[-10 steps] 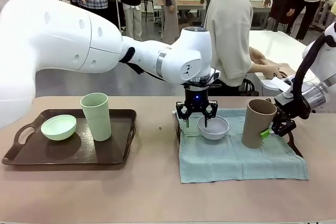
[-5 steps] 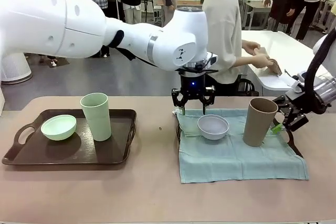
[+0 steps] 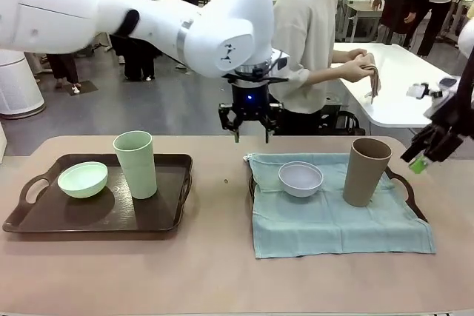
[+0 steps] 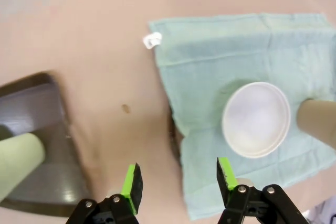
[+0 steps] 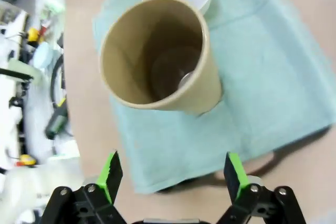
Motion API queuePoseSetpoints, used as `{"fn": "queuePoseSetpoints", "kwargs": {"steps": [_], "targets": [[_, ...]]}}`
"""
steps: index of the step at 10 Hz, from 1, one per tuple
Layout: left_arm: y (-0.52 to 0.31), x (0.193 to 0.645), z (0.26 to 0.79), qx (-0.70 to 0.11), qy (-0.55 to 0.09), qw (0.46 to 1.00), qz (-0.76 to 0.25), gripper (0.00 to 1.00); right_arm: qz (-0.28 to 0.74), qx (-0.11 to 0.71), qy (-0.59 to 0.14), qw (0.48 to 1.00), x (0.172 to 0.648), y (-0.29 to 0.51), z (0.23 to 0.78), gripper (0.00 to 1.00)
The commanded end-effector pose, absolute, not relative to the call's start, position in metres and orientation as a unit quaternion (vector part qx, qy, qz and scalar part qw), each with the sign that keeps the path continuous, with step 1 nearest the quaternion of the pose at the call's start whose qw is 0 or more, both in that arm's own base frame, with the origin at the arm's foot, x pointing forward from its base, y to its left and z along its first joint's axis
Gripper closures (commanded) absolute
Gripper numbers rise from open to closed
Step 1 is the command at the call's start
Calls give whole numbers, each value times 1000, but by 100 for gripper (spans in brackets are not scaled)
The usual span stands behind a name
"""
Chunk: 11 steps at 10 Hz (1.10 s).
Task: Set up a tray with a mat and arrange the tableware.
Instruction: Place the Picnic Bowl and Reusable plastic cup back onto the Handle tray in front of the human's position.
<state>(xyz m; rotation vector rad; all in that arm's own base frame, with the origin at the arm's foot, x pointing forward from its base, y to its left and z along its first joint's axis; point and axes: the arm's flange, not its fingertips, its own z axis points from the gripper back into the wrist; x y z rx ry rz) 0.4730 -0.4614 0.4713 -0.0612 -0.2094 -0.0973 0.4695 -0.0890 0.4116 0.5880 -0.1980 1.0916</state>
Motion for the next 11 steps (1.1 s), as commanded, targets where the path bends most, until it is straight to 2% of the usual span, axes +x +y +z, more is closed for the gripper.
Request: {"fn": "queuePoseSetpoints", "kwargs": {"steps": [1,4,6,8,10,11], "targets": [[-428,457,474,9,-129,988,-86,25,467,240,-19,851,466,-65,463,0],[-385,451,500,38,-150,986,-60,25,404,97,62,908,455,-35,527,0],[-356,451,520,47,-169,984,-31,25,366,17,45,929,443,-3,568,0],[-342,448,532,46,-183,982,-6,25,286,-58,-12,956,450,18,580,0],[-346,460,538,35,-167,985,-23,25,197,-72,-57,976,478,19,568,0],[-346,460,538,35,-167,985,-23,25,300,-34,-23,953,449,19,595,0]]}}
